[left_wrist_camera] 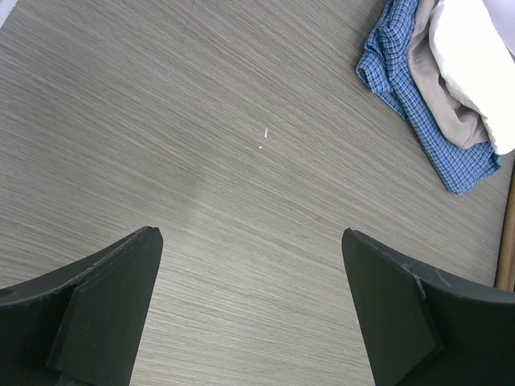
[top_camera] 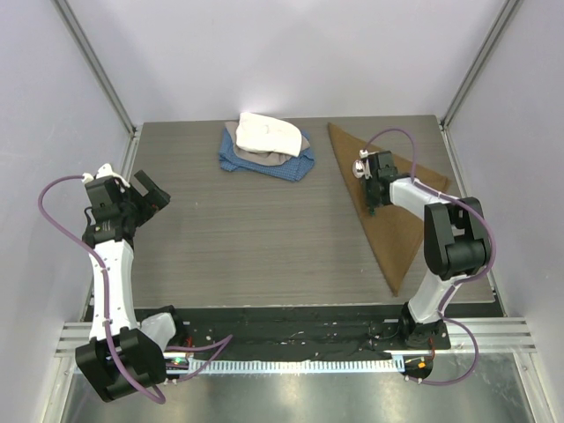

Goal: Fold the napkin, place the utensils inside, and roll it up
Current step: Place the utensil onto the napkin

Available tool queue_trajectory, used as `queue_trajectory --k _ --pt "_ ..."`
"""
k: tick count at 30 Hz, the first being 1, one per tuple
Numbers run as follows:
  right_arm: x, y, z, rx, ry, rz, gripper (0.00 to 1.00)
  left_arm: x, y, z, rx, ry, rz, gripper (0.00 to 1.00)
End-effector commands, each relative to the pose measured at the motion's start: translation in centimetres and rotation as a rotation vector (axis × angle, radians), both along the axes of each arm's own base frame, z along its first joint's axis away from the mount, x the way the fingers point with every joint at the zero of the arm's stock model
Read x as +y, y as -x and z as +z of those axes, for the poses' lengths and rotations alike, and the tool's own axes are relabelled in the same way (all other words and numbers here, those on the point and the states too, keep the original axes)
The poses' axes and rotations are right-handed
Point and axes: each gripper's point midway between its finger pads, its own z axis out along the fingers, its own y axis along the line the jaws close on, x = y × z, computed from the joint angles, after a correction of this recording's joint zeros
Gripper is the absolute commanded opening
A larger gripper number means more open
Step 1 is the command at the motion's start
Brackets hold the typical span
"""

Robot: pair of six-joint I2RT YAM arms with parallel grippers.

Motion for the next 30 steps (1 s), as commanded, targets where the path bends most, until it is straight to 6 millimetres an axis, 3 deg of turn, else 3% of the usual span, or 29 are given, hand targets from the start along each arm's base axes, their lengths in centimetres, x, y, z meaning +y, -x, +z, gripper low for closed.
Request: queue_trajectory --k 1,6,13,17,19,22,25,27,28,29,30 --pt "0.3 -1.8 1.3 -0.046 -0.02 0.024 0.01 -0.1 -0.5 0.5 -0.031 0.002 -0.017 1.0" --pt "0.1 -1.5 0.1 0.005 -0.005 0.024 0.01 -0.2 -0.6 0.5 -0.034 0.002 -0.018 1.0" --pt "-1.2 -1.3 0.4 0.013 0.052 -0.02 0.02 -0.3 -0.6 0.6 -0.038 0.003 -0.02 1.0" --pt "-1.3 -1.5 1.7 -0.004 0.052 -0.033 0.29 -0.4 -0.6 0.6 -0.035 0.007 -0.023 1.0" --pt "-1.1 -1.7 2.5 -0.016 0.036 -0.031 0.37 -0.4 -0.6 0.6 -0.037 0.008 -0.023 1.0" --pt "-0.3 -2.6 4.6 -0.066 0.002 -0.024 0.49 -0.4 -0.6 0.4 -0.033 0.01 -0.022 1.0" --pt "0.5 -4.9 7.7 -0.149 -0.038 -0.019 0.52 -0.4 -0.6 0.3 -0.029 0.012 -0.023 1.0" --pt "1.0 -6.3 8.0 -0.166 -0.055 -0.018 0.52 -0.5 -0.7 0.2 -0.028 0.018 -0.025 1.0" --pt "1.4 -7.9 9.4 -0.206 -0.069 -0.017 0.52 -0.5 -0.7 0.2 -0.027 0.021 -0.027 1.0" --pt "1.7 -8.7 9.7 -0.217 -0.077 -0.015 0.52 -0.6 -0.8 0.1 -0.024 0.024 -0.029 1.0" --pt "2.1 -9.6 8.7 -0.203 -0.079 -0.009 0.52 -0.6 -0.8 0.0 -0.024 0.024 -0.031 1.0"
